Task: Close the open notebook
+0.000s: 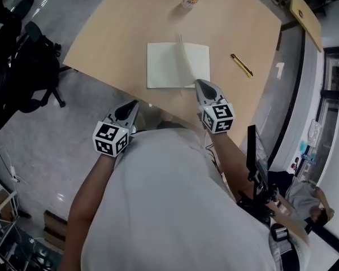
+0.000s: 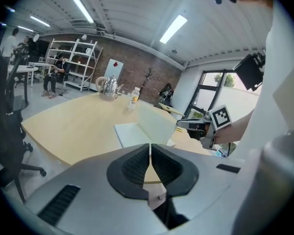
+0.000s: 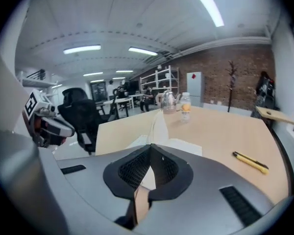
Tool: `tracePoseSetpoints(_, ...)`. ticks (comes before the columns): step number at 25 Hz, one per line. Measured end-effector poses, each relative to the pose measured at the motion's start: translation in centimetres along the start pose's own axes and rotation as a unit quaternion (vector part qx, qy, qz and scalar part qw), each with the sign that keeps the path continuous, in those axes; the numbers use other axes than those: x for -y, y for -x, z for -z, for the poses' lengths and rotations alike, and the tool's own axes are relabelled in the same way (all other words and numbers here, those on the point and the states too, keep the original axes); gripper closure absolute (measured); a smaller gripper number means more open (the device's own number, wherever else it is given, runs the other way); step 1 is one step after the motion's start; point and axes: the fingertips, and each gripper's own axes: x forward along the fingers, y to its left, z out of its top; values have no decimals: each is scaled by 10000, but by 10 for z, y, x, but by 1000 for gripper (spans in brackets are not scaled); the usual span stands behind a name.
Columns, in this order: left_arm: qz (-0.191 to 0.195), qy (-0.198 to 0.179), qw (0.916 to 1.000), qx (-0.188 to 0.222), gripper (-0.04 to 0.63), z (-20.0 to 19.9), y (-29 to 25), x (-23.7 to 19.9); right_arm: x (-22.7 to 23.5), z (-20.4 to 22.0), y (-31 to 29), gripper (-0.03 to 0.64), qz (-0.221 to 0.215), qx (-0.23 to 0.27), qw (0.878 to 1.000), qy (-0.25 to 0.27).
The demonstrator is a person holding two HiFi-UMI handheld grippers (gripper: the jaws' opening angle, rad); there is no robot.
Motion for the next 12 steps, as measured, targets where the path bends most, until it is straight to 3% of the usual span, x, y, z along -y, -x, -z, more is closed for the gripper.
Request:
tracePoseSetpoints(4, 243, -202, 9994, -167, 578, -5, -15, 16, 59, 45, 20, 603, 747, -49, 9900, -1195)
tracePoseSetpoints(7, 350, -308, 9985, -289, 578, -4, -21, 25, 98, 100, 23, 600, 1263, -486, 9746, -1786)
tracePoseSetpoints(8, 364, -336, 9983, -310, 578, -5, -23, 28, 107, 115, 24, 586, 1411, -682, 9703, -1843)
tracePoseSetpoints(9, 367, -358, 9982, -317, 578, -6, -24, 30, 113, 122, 25, 469, 1502, -829, 9687, -1792)
tracePoseSetpoints(10, 359, -374, 9982, -313, 578, -9, -25, 32, 114, 122, 27, 431, 1526, -906, 9712, -1591)
tracePoseSetpoints(12, 312, -375, 9984, -301, 578, -13, -27, 31, 103, 104, 27, 428, 1348, -905, 9834, -806)
